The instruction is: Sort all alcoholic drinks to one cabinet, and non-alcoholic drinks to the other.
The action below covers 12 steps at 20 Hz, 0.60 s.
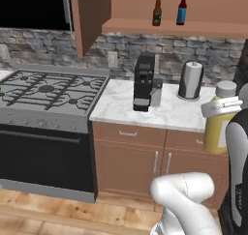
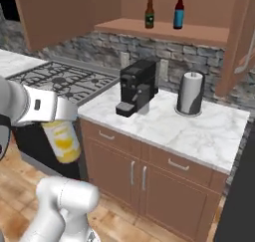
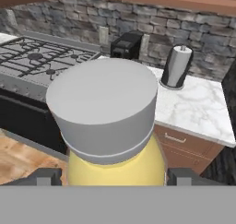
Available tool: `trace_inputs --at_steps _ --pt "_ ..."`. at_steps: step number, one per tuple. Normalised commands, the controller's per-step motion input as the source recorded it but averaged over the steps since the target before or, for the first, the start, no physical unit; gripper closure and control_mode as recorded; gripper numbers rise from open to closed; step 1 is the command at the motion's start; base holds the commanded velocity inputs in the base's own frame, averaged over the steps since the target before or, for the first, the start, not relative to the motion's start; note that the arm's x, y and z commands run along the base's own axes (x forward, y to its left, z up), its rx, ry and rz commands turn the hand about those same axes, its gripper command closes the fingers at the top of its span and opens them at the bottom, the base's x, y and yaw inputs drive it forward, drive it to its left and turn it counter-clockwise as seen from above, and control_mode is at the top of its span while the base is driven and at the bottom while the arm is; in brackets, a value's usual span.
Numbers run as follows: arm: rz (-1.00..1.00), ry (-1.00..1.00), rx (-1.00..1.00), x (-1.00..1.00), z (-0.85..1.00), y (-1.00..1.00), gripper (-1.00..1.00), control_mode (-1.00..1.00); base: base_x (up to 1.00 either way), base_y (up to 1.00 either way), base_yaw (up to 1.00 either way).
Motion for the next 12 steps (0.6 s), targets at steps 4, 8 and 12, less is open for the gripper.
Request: trace_inputs --at_steps 4,8,12 --pt "0.0 0.0 0.0 0.0 0.0 0.0 1.0 1.0 -0.41 -0.39 0.56" --pt "0.0 0.0 0.0 0.0 0.0 0.0 1.0 1.0 -0.6 -0.28 0.58" --pt "0.0 0.0 0.0 0.0 0.0 0.0 1.0 1.0 -0.74 -0.1 0.58"
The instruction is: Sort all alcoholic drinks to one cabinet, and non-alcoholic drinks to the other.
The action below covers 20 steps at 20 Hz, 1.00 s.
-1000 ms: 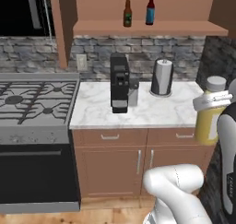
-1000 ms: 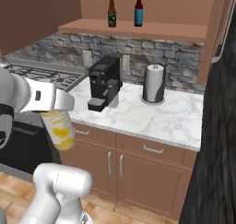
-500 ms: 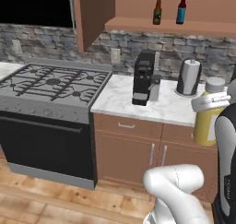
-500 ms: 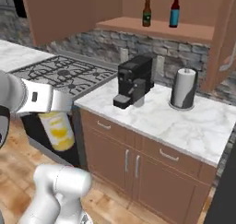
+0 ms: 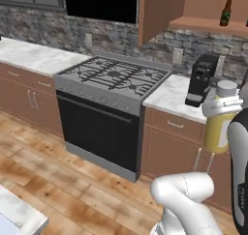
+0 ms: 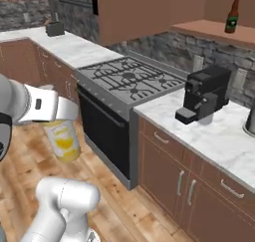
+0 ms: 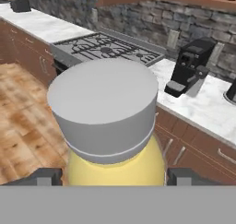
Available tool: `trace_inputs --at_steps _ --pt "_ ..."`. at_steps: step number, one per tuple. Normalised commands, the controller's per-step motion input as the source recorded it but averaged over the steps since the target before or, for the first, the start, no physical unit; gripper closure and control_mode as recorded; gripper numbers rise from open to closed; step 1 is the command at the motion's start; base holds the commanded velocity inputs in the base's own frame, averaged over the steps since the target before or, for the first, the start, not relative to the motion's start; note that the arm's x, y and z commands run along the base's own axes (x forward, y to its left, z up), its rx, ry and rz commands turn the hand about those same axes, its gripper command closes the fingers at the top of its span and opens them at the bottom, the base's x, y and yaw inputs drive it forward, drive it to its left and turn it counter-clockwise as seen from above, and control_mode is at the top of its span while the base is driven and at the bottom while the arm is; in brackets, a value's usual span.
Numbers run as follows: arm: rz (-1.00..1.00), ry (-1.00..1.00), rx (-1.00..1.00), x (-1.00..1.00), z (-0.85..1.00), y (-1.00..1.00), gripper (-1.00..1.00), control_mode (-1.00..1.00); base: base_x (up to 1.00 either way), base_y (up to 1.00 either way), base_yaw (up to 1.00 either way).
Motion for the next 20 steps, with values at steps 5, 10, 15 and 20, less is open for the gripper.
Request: trace_inputs --at_steps 5,10,15,20 --pt "0.0 0.0 0.0 0.0 0.0 0.0 1.0 1.0 -0.73 0.0 0.58" --pt "0.0 0.0 0.0 0.0 0.0 0.0 1.0 1.0 -0.28 -0.1 0.57" --pt "0.0 0.0 0.0 0.0 0.0 0.0 1.0 1.0 0.04 -0.41 0.56" --pt "0.0 0.0 0.0 0.0 0.0 0.0 1.0 1.0 0.35 -0.5 0.45"
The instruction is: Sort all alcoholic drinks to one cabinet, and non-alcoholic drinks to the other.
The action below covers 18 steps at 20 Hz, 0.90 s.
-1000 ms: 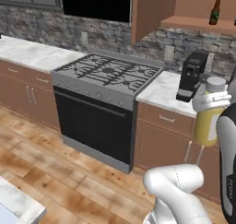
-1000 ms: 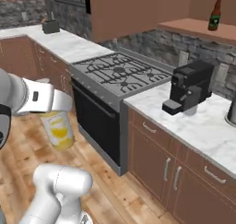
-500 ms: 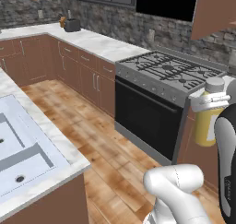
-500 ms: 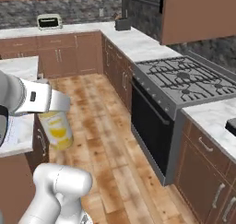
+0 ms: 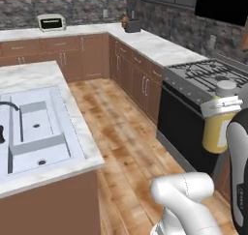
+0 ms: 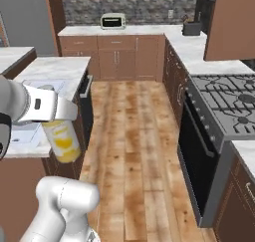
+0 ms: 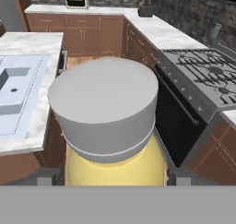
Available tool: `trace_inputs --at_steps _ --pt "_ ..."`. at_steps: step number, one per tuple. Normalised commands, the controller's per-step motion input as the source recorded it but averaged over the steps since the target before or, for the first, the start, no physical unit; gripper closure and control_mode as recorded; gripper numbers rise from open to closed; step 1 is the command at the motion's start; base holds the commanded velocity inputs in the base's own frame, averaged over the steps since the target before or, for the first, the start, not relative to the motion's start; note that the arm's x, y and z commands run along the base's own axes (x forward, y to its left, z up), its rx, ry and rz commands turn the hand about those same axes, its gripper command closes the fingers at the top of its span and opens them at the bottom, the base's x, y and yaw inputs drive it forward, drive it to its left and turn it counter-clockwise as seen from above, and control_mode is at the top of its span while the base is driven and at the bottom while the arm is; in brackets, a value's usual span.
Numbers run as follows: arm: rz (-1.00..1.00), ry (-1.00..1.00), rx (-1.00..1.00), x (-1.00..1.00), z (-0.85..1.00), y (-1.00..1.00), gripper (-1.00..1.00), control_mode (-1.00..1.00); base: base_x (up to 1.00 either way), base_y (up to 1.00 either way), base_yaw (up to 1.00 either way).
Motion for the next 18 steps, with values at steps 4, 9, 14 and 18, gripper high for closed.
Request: trace_inputs --at_steps 4,9,14,18 --pt "0.0 0.0 0.0 0.0 0.0 0.0 1.0 1.0 0.32 -0.71 0.35" --pt "0.0 0.0 0.0 0.0 0.0 0.0 1.0 1.0 0.51 -0.39 0.22" --pt "0.0 0.0 0.0 0.0 0.0 0.0 1.0 1.0 0.75 -0.01 0.11" --pt "0.0 0.0 0.0 0.0 0.0 0.0 1.0 1.0 0.75 0.0 0.08"
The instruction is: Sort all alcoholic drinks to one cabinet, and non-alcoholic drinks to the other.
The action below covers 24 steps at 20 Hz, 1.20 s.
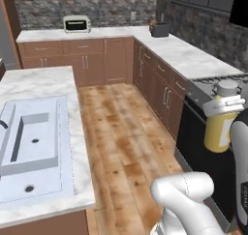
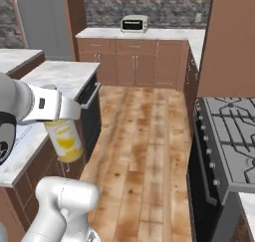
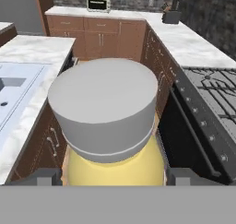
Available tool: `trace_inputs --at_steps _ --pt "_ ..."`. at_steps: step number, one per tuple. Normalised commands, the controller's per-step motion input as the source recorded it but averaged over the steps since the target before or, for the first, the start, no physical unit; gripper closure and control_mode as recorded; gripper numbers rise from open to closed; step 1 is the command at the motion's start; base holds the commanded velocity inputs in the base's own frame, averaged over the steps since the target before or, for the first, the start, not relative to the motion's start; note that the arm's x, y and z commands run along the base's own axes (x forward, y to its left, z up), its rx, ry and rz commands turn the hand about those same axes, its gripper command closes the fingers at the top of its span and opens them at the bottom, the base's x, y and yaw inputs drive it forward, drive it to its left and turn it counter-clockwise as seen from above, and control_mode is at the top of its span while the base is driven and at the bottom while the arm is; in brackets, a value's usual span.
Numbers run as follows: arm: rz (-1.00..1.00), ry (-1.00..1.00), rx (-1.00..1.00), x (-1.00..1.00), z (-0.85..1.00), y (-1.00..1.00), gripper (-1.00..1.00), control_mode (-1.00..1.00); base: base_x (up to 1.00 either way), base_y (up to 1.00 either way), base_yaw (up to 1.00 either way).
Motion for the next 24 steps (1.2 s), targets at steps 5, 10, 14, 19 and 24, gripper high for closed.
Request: trace_inputs --at_steps 5,10,14,19,24 --pt "0.0 0.0 0.0 0.0 0.0 0.0 1.0 1.0 0.71 -0.1 0.1" --pt "0.0 0.0 0.0 0.0 0.0 0.0 1.0 1.0 0.87 -0.15 0.12" --pt "0.0 0.0 0.0 0.0 0.0 0.0 1.0 1.0 0.93 -0.28 0.13" --pt "0.0 0.0 0.0 0.0 0.0 0.0 1.0 1.0 0.94 -0.4 0.12" --pt "0.0 0.0 0.0 0.0 0.0 0.0 1.0 1.0 1.0 -0.39 0.1"
